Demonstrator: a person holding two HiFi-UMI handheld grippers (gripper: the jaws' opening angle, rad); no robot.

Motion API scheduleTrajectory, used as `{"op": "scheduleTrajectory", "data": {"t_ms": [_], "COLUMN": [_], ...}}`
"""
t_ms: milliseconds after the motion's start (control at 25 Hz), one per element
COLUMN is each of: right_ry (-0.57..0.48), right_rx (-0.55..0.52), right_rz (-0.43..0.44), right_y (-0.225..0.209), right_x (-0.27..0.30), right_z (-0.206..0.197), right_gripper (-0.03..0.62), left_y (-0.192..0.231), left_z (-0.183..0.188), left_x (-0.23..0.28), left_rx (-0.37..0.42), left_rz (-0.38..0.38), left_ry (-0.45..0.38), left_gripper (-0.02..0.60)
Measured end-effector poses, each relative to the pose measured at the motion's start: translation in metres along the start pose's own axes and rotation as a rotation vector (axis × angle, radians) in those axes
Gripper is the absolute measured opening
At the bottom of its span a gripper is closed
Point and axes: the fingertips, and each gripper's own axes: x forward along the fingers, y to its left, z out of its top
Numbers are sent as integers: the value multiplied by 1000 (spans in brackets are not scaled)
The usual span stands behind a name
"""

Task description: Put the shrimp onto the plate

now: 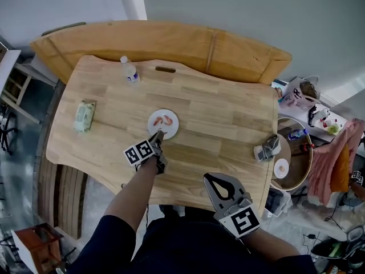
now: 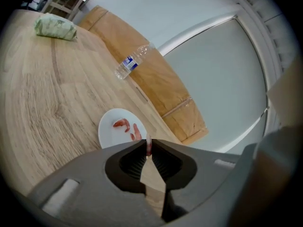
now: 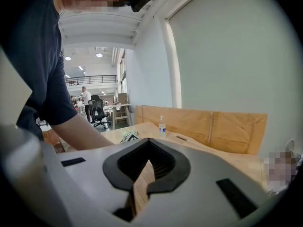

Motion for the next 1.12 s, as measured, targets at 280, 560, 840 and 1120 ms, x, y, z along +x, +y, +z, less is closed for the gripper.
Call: {"op": "scheduleTrajectory", "data": {"t_ms": [280, 560, 840, 1120], "right_ry": [29, 43, 54, 49], "right_rx": [-6, 5, 2, 12], "right_rz": [14, 22, 0, -4], "right_y": [-3, -7, -16, -18], "right_x": [6, 12, 8, 7], "right_z": [-8, -15, -20, -22], "right_gripper": [9, 9, 9, 9], "left_y": [24, 34, 40, 45], "left_z": [-7, -11, -11, -8], "left_x": [20, 34, 38, 39], "left_rx": [-75, -122, -131, -31], "left_rz": [46, 80, 120, 200], "left_ry": [30, 47, 43, 90], "left_gripper": [38, 38, 38, 64]}}
